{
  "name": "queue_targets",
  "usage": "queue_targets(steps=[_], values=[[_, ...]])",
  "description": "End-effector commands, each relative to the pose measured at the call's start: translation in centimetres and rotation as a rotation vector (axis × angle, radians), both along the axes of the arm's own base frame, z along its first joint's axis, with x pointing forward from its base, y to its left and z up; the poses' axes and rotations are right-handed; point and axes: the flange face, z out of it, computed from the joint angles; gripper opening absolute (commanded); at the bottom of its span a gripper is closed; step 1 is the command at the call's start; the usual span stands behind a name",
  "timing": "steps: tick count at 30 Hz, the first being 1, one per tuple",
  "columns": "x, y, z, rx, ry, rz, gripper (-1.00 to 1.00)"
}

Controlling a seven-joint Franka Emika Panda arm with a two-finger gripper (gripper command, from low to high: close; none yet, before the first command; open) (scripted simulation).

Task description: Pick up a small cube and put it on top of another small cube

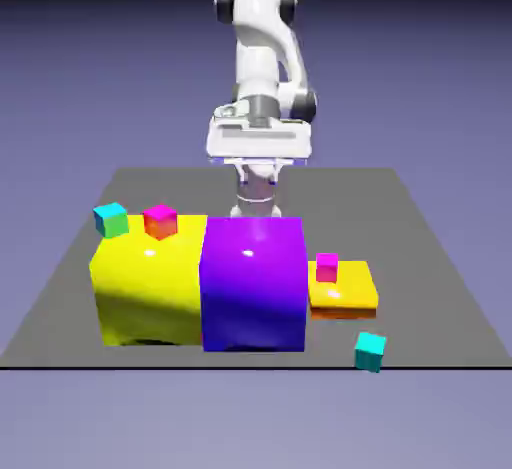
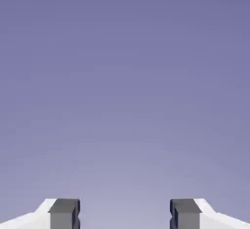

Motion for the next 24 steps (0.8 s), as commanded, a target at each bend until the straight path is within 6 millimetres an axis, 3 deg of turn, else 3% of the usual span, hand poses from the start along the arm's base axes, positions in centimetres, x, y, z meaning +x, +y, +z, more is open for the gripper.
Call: queue_targets(steps=[1, 7, 13, 19, 24], values=[[0.9, 0.6, -0.4, -0.017, 0.029, 0.032, 0.00], [6.0, 5.0, -3.7, -0.123, 0.199, 0.231, 0.00], [10.1, 10.0, -8.4, -0.230, 0.362, 0.440, 0.00], [13.0, 15.5, -14.3, -0.336, 0.520, 0.656, 0.00], [14.1, 20.2, -20.0, -0.424, 0.649, 0.841, 0.00]])
